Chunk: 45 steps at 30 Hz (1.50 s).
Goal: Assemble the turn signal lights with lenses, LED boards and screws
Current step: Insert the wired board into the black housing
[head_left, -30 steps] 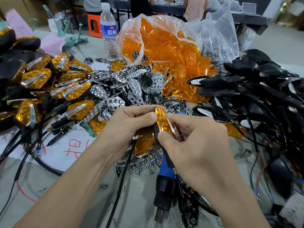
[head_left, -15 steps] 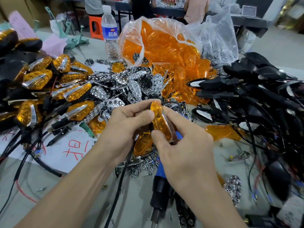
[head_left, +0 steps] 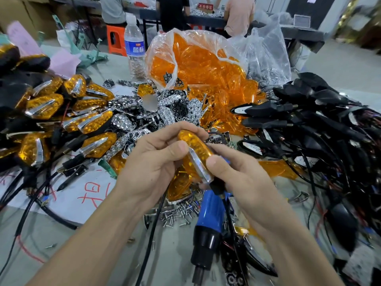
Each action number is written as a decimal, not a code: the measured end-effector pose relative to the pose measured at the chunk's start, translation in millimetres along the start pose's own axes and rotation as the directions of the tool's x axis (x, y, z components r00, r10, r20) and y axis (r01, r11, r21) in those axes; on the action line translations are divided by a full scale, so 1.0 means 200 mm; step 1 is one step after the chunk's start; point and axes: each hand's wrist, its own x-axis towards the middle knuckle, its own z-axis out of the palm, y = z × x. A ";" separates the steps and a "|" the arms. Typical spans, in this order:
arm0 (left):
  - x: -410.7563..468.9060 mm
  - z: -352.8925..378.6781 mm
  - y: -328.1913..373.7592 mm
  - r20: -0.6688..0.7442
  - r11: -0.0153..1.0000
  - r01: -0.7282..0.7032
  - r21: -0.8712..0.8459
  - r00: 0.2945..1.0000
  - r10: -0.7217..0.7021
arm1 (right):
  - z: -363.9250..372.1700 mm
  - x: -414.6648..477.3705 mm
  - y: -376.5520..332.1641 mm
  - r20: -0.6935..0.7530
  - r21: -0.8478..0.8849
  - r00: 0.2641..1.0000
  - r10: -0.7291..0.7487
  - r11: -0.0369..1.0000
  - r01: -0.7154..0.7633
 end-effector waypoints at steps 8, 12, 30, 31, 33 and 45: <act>0.00 -0.01 0.01 0.004 0.990 0.102 0.098 0.995 -0.103 | 0.02 -0.02 0.02 -0.022 -0.060 0.982 -0.185 0.981 0.184; 0.00 0.00 0.02 0.008 0.989 0.117 0.089 0.993 -0.118 | 0.04 -0.03 0.03 -0.054 -0.122 0.971 -0.232 0.967 0.224; -0.02 0.08 -0.08 -0.155 0.957 0.008 0.289 0.987 0.039 | 0.09 -0.05 0.04 -0.149 -0.326 0.935 -0.321 0.909 0.260; -0.03 0.08 -0.08 -0.166 0.952 0.000 0.307 0.985 0.054 | 0.09 -0.05 0.04 -0.149 -0.335 0.932 -0.331 0.903 0.268; -0.04 0.09 -0.09 -0.190 0.947 -0.013 0.320 0.979 0.078 | 0.10 -0.05 0.04 -0.161 -0.361 0.922 -0.351 0.891 0.277; -0.01 0.02 -0.05 -0.110 0.941 0.117 0.316 0.990 -0.086 | 0.07 -0.04 0.07 -0.198 -0.505 0.927 -0.319 0.844 0.183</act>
